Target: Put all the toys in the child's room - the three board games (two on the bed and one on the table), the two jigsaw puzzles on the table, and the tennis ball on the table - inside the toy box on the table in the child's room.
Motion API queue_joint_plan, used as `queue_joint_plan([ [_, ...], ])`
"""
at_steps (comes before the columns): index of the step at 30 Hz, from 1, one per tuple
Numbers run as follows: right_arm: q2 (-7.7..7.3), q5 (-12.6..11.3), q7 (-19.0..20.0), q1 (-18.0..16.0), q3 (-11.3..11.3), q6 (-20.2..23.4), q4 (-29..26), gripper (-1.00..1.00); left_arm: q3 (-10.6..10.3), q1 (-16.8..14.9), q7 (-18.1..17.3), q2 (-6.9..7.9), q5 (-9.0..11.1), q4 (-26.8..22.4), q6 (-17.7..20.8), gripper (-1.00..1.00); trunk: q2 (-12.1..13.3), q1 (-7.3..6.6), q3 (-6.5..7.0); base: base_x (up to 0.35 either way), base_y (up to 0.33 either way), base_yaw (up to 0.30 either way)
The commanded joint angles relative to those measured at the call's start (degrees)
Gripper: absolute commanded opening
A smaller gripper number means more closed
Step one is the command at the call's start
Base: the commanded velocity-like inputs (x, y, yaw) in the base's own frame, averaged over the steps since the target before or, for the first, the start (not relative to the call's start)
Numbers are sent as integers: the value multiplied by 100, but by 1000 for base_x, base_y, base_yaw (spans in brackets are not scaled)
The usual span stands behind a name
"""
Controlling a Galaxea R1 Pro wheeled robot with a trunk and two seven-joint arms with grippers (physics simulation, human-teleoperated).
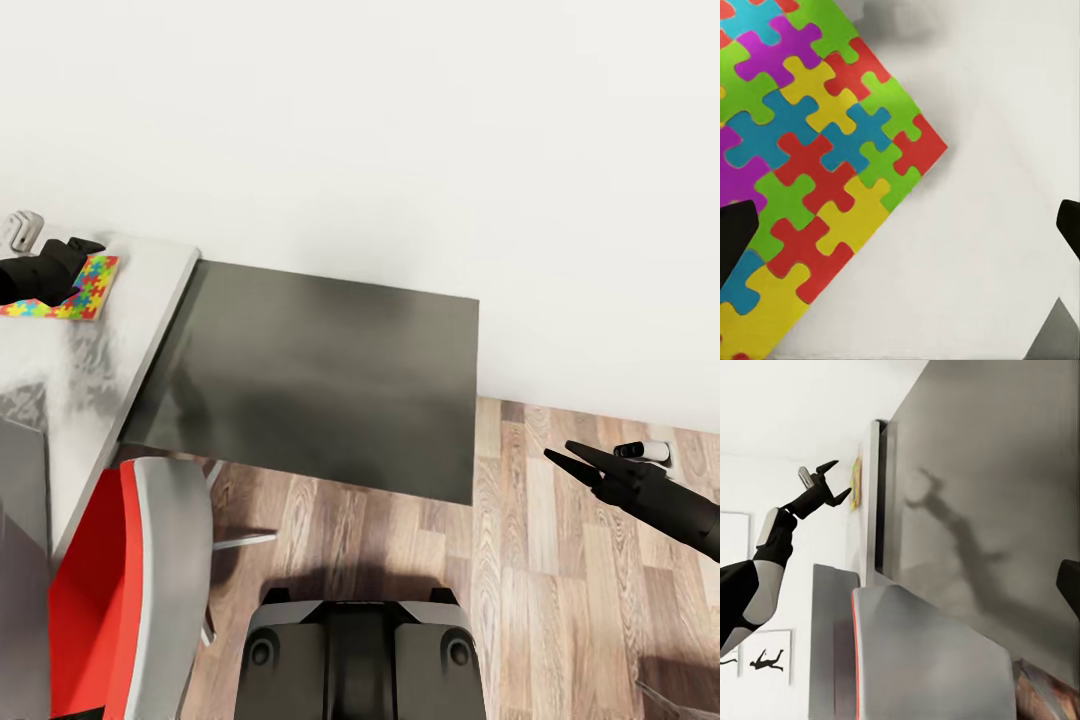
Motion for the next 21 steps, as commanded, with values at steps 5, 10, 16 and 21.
queue_joint_plan([
  [5, -8, 21, 28, -3, -9, 19, 0, 100, -14, 14, 59, 2, 49, 149, 16, 100, -6, 4, -7, -26, -20, -56],
  [10, -20, 21, 28, -3, -11, 19, 0, 100, -13, 19, 59, 2, 48, 144, 16, 100, -6, 4, -7, -10, -7, -189],
  [16, -21, 21, 28, -3, -12, 19, 0, 100, -13, 21, 59, 2, 47, 141, 16, 100, -6, 4, -7, -4, -3, -155],
  [21, -20, 21, 28, -3, -14, 19, 0, 100, -13, 22, 59, 2, 47, 140, 16, 100, -6, 4, -7, -1, -1, -57],
])
